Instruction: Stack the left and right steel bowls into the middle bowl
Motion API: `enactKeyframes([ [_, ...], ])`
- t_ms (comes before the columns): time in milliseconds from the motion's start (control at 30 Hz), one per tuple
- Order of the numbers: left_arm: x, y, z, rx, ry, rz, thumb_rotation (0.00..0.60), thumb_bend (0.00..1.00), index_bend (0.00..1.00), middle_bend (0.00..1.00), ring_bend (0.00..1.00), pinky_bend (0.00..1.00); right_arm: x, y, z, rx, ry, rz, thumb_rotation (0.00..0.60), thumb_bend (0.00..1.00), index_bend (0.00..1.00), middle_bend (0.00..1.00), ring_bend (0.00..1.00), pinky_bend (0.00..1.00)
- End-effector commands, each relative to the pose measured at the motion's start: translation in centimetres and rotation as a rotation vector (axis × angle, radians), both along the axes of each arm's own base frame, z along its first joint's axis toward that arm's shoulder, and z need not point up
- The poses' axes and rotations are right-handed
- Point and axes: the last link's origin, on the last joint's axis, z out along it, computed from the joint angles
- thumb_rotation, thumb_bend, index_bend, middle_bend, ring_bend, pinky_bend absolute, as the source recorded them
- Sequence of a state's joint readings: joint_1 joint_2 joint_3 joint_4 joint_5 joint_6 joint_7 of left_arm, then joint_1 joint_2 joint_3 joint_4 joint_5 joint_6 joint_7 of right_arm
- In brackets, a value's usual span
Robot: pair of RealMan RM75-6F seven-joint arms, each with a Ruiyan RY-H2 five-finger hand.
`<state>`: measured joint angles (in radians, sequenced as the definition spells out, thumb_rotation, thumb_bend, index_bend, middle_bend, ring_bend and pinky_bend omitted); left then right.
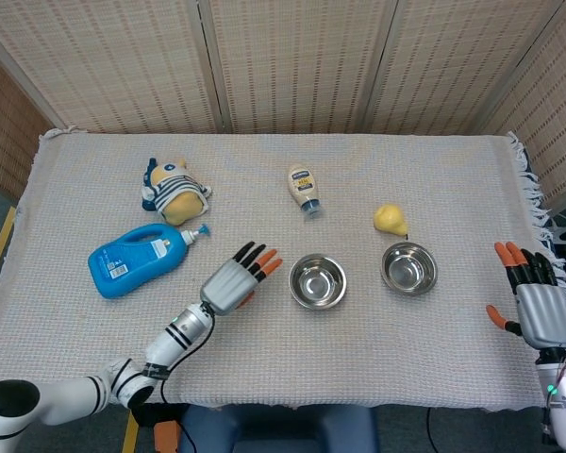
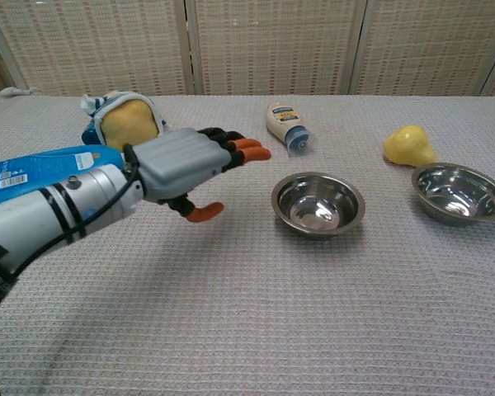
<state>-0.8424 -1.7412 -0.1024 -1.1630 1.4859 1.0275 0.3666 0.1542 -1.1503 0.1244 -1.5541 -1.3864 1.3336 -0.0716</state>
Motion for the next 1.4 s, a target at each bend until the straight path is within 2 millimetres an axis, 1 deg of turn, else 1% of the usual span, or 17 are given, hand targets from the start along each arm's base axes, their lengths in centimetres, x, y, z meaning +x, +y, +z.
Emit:
enactKeyframes([
  [33,-6.8,0.2,6.1,0.148,0.036,0.171,0.600,0.43,0.00,0.00,0.00,0.08,1.1,-2.7,-3.6,0.145,0.044,0.054,0.600,0.15,0.00,0.00,0.00,0.00],
  [133,-10.2,0.4,8.6,0.188,0.026,0.283,0.600,0.43,0.00,0.00,0.00,0.08,1.6,-4.8,-6.2,0.218,0.090,0.066,0.600,0.15,0.00,0.00,0.00,0.00],
  [200,-11.8,0.5,9.8,0.198,0.016,0.333,0.600,0.43,0.00,0.00,0.00,0.08,1.9,-5.9,-7.9,0.249,0.113,0.068,0.600,0.15,0.02,0.00,0.00,0.00],
  [267,-12.6,0.5,10.5,0.203,0.010,0.354,0.600,0.43,0.00,0.00,0.00,0.08,2.0,-6.3,-9.2,0.272,0.121,0.062,0.600,0.15,0.07,0.00,0.00,0.00],
  [333,-13.2,0.5,11.2,0.215,0.003,0.361,0.600,0.43,0.00,0.00,0.00,0.08,2.0,-6.8,-10.4,0.285,0.134,0.051,0.600,0.15,0.12,0.00,0.00,0.00],
  [433,-13.9,0.6,11.9,0.218,-0.016,0.377,0.600,0.43,0.00,0.00,0.00,0.08,1.9,-7.5,-11.9,0.290,0.151,0.040,0.600,0.15,0.22,0.00,0.00,0.00],
  [533,-14.4,0.5,12.6,0.225,-0.018,0.380,0.600,0.43,0.00,0.00,0.00,0.08,2.1,-8.3,-13.2,0.281,0.145,0.043,0.600,0.16,0.34,0.00,0.00,0.00],
  [667,-14.8,0.3,13.2,0.245,-0.006,0.365,0.600,0.44,0.00,0.00,0.00,0.08,2.4,-9.0,-14.2,0.257,0.129,0.063,0.600,0.25,0.55,0.01,0.00,0.00],
  [767,-14.9,0.2,13.6,0.257,-0.012,0.365,0.600,0.44,0.00,0.00,0.00,0.08,2.8,-9.1,-14.7,0.230,0.122,0.093,0.600,0.33,0.70,0.08,0.00,0.00],
  [800,-15.0,0.2,13.8,0.260,-0.014,0.366,0.600,0.44,0.00,0.00,0.00,0.08,3.1,-9.1,-14.7,0.221,0.106,0.109,0.600,0.34,0.72,0.09,0.00,0.00],
  [900,-15.2,0.1,14.1,0.266,-0.025,0.372,0.600,0.44,0.00,0.00,0.00,0.08,4.4,-8.7,-14.0,0.181,0.051,0.181,0.600,0.38,0.76,0.11,0.00,0.00],
  [1000,-15.5,-0.1,14.4,0.276,-0.033,0.379,0.600,0.44,0.00,0.00,0.00,0.08,6.1,-8.4,-13.1,0.139,0.061,0.270,0.600,0.38,0.76,0.11,0.00,0.00],
  [1133,-15.9,-0.2,14.8,0.282,-0.044,0.394,0.600,0.44,0.00,0.00,0.00,0.08,9.8,-8.2,-12.9,0.154,0.039,0.393,0.600,0.38,0.74,0.11,0.00,0.00],
  [1200,-15.9,-0.3,14.9,0.285,-0.056,0.398,0.600,0.44,0.00,0.00,0.00,0.08,11.4,-8.6,-13.2,0.179,0.042,0.434,0.600,0.38,0.73,0.11,0.00,0.00],
  [1267,-15.9,-0.4,15.0,0.289,-0.072,0.398,0.600,0.44,0.00,0.00,0.00,0.08,13.1,-9.0,-13.9,0.218,0.044,0.470,0.600,0.38,0.72,0.11,0.00,0.00],
  [1333,-16.0,-0.6,15.3,0.298,-0.080,0.398,0.600,0.44,0.00,0.00,0.00,0.08,14.5,-9.4,-15.0,0.250,0.052,0.497,0.600,0.38,0.72,0.11,0.00,0.00],
  [1400,-16.2,-0.8,15.7,0.312,-0.085,0.399,0.600,0.44,0.00,0.00,0.00,0.08,15.5,-9.8,-16.2,0.283,0.051,0.507,0.600,0.38,0.71,0.11,0.00,0.00],
])
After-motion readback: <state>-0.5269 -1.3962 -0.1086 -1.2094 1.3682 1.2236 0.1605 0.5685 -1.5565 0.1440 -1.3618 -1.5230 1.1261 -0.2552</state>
